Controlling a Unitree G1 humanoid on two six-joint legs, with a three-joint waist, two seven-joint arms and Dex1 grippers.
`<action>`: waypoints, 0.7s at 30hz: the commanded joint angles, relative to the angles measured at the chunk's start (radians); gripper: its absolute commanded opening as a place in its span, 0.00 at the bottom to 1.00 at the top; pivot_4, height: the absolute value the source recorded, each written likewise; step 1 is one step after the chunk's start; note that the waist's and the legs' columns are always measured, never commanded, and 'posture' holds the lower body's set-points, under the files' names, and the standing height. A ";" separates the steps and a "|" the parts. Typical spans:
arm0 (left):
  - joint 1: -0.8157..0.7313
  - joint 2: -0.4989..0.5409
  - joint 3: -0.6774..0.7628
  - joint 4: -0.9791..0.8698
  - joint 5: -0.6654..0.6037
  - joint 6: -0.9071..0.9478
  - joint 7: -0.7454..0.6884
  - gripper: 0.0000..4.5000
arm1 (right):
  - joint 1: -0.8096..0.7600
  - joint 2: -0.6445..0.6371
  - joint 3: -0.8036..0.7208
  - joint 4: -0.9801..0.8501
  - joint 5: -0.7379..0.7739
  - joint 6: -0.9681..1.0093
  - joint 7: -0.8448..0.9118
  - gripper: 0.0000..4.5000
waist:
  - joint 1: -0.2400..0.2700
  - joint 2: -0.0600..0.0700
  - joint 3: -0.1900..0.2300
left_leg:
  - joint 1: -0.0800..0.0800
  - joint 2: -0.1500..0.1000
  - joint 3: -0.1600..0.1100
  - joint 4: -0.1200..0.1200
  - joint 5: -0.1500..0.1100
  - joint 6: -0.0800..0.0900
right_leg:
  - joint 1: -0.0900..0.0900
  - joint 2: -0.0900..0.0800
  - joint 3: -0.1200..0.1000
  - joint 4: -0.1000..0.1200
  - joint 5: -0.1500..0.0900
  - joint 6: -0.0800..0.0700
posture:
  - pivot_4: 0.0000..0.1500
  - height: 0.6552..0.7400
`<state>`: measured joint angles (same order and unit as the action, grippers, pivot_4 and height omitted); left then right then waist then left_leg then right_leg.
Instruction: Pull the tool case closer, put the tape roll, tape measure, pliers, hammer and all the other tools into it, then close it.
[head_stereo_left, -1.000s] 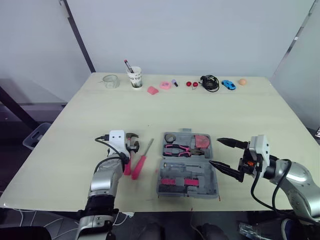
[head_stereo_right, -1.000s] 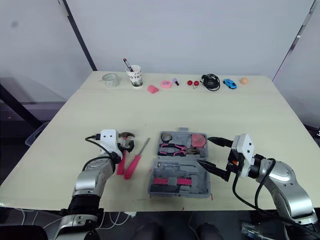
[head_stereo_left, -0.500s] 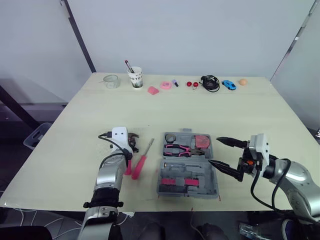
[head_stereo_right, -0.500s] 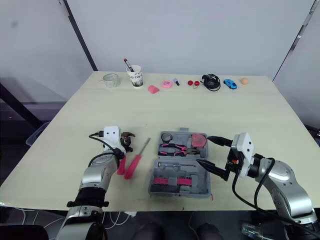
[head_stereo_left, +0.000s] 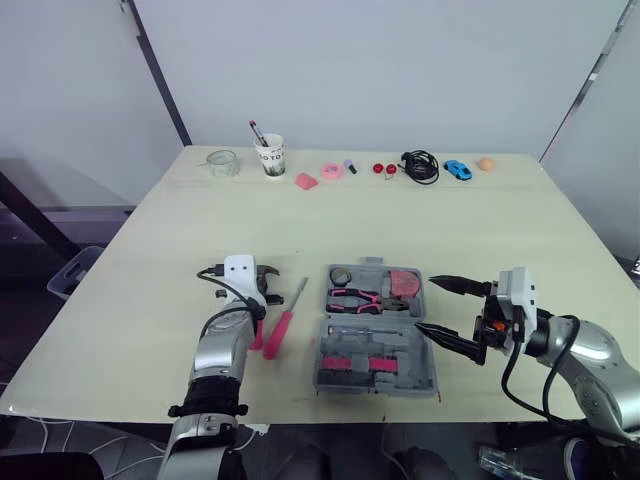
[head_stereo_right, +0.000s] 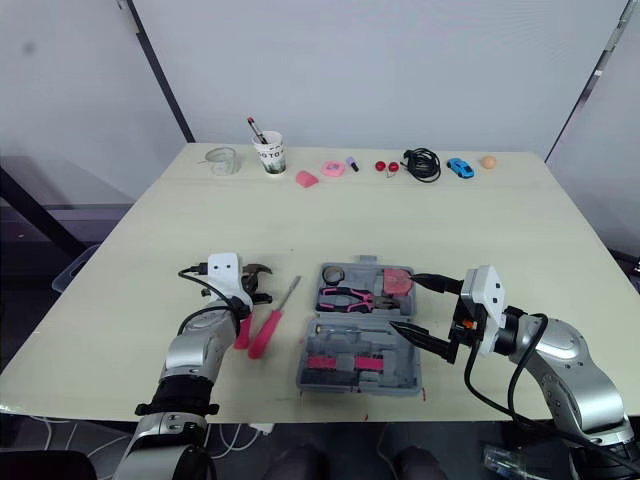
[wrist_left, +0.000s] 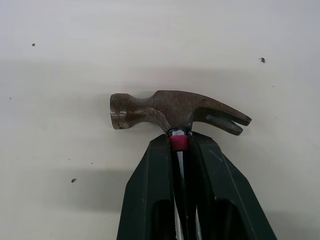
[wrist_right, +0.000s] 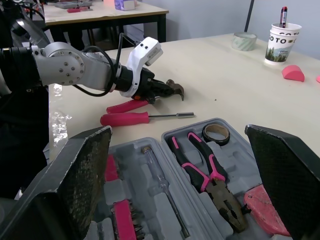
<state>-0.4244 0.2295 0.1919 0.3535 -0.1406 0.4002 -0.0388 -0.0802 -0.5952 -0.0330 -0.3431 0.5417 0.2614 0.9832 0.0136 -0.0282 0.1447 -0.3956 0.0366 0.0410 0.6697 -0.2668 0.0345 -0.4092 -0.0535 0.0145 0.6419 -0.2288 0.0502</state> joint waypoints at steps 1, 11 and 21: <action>0.024 0.009 -0.007 -0.016 0.013 -0.006 -0.009 0.01 | -0.004 0.006 0.001 -0.022 0.000 -0.017 0.001 1.00 | 0.000 0.000 0.000 | 0.000 0.000 0.000 0.000 0.000 0.000 | 0.000 0.000 0.000 0.000 0.000 0.000 | 1.00 1.00; 0.085 0.057 -0.030 -0.154 0.022 0.039 -0.058 0.01 | 0.013 0.017 0.002 -0.026 -0.006 -0.029 -0.006 1.00 | -0.006 0.000 0.000 | 0.000 0.000 -0.001 0.000 0.000 0.000 | 0.000 0.000 0.001 0.000 0.000 0.000 | 1.00 1.00; 0.165 0.185 -0.006 -0.355 -0.014 0.142 -0.173 0.01 | -0.001 0.000 -0.005 -0.029 0.035 -0.020 0.046 1.00 | 0.001 0.000 0.000 | 0.000 0.001 -0.002 0.000 0.000 0.000 | 0.000 0.000 0.000 0.000 0.000 0.000 | 1.00 1.00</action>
<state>-0.2638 0.3789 0.1663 0.0834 -0.1410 0.5281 -0.1779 -0.0673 -0.5823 -0.0143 -0.3431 0.5428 0.2518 1.0058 0.0150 -0.0286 0.1450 -0.3958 0.0374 0.0386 0.6695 -0.2668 0.0345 -0.4096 -0.0542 0.0149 0.6416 -0.2289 0.0500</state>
